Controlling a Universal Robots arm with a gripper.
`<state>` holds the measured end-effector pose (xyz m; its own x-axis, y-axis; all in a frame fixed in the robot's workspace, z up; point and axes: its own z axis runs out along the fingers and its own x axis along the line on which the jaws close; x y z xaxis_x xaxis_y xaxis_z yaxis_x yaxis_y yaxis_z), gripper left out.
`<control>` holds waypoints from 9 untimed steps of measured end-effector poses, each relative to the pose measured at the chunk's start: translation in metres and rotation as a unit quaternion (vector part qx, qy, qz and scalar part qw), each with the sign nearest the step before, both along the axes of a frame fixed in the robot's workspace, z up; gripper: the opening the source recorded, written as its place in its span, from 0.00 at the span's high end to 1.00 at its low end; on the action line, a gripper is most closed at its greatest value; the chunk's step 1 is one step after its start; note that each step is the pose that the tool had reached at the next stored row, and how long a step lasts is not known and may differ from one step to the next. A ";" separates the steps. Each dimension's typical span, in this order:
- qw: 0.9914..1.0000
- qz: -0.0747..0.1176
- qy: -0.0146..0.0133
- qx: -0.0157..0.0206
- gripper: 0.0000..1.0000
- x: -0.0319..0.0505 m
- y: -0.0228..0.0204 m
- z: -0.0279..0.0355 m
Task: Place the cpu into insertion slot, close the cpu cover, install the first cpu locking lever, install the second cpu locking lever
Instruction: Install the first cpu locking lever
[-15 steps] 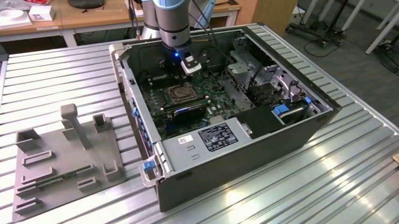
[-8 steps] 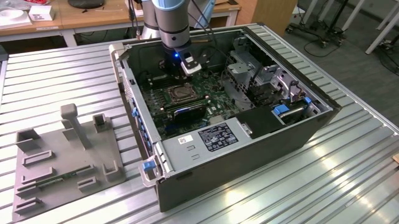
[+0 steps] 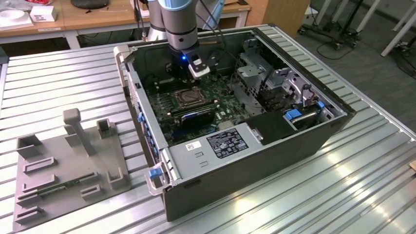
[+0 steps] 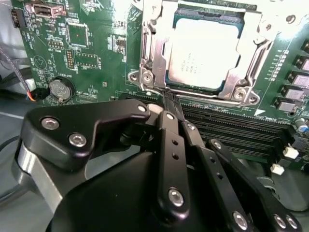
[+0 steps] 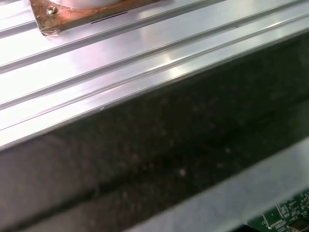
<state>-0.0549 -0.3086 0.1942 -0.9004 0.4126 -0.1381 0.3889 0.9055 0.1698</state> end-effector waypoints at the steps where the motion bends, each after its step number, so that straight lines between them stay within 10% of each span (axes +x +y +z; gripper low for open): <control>1: 1.000 0.000 0.000 0.000 0.89 0.0000 0.0000 0.0009; 9: 1.000 0.000 0.000 0.000 0.89 0.0000 -0.0002 0.0056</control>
<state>-0.0549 -0.3088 0.1998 -0.9004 0.4126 -0.1380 0.3889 0.9055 0.1700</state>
